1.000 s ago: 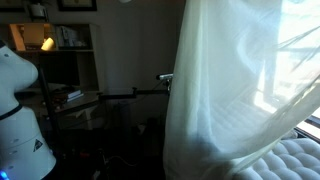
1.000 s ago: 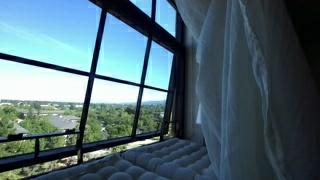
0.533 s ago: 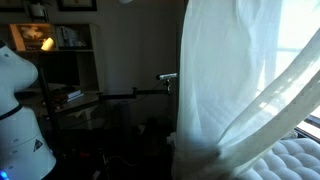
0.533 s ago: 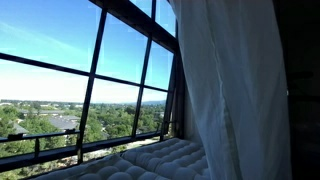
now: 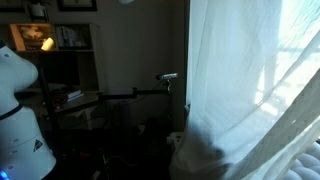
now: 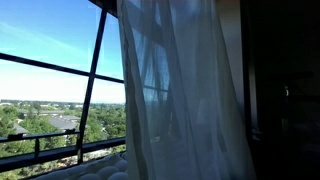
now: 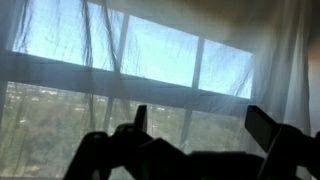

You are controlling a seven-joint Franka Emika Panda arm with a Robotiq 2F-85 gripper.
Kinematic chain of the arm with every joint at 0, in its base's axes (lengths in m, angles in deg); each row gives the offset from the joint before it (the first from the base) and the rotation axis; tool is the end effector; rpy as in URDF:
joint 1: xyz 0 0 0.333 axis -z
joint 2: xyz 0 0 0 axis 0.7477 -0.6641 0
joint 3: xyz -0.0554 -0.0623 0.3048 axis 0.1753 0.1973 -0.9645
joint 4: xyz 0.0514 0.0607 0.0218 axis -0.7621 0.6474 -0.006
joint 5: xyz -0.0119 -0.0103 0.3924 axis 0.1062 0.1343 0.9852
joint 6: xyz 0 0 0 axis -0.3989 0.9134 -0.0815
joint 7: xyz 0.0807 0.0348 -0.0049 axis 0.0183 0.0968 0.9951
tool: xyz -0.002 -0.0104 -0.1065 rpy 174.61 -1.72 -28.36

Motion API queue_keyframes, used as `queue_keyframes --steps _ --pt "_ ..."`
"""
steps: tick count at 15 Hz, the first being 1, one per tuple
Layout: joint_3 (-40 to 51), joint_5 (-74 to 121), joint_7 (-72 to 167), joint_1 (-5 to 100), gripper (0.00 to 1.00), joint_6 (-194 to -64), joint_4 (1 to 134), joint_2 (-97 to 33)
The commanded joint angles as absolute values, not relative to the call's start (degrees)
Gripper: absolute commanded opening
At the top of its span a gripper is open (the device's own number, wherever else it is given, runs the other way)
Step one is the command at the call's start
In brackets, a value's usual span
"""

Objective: Open the curtain

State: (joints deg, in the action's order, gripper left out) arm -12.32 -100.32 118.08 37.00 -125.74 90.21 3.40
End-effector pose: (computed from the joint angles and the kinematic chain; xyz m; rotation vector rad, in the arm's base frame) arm 0.4594 0.2177 0.6897 0.0349 1.1585 -0.3983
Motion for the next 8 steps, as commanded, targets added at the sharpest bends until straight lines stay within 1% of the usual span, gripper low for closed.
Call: queue_keyframes --steps 1,3,5,6,8 --pt "-12.8 -101.1 118.0 37.3 1.00 -126.9 89.6 3.1" --pt "-12.9 -101.8 118.3 37.2 1.00 -127.8 89.0 2.6" --pt "-12.6 -103.9 116.9 36.8 1.00 -131.6 86.8 0.7" --pt "-13.2 -101.8 118.1 37.2 1.00 -128.4 89.6 2.7" --pt "-13.2 -102.5 118.1 37.1 1.00 -129.7 88.8 1.9"
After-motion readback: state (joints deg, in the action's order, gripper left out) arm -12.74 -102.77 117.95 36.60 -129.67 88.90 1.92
